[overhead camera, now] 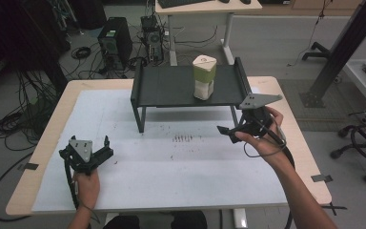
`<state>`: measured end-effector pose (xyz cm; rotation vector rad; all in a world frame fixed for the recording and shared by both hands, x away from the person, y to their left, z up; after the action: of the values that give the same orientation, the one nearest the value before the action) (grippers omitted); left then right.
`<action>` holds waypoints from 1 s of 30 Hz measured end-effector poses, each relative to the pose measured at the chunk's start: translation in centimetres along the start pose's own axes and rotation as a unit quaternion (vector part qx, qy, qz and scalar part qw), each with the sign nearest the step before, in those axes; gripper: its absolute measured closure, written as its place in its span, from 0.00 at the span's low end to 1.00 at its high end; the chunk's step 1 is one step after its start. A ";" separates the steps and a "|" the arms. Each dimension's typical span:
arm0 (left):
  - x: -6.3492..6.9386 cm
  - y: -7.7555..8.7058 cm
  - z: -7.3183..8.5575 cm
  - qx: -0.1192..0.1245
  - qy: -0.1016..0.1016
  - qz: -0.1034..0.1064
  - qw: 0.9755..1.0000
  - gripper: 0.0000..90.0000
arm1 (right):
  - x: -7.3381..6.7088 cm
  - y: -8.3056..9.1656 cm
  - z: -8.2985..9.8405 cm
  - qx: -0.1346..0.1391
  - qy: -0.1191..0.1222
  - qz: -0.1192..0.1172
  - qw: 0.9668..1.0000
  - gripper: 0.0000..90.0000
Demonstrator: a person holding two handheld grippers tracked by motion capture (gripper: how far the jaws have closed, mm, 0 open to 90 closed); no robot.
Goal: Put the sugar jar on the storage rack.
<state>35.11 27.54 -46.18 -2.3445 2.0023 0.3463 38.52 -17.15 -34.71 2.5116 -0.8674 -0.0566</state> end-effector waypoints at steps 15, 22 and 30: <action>0.1 0.0 0.1 -0.003 -0.003 0.001 1.000 0.00 | -1.2 0.0 1.4 0.006 0.000 -0.008 1.000 0.01; 0.1 0.0 0.1 -0.005 -0.005 0.000 1.000 0.00 | -1.2 -0.1 1.9 0.007 -0.002 -0.006 1.000 0.01; 0.1 -0.1 0.1 -0.004 -0.005 -0.001 1.000 0.00 | -1.4 -0.2 2.1 0.009 0.004 -0.004 1.000 0.01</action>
<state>35.18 27.42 -46.28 -2.3444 1.9994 0.3664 37.14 -17.06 -36.86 2.5298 -0.8578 -0.0426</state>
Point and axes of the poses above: each handheld gripper's, and its own axes: y roughly backward along the jaws, z roughly out of its underside, x roughly to its right, the point moved 6 cm from there along -y, roughly forward along the jaws, and after that the axes turned 5 degrees about x, right-handed, at the moved point
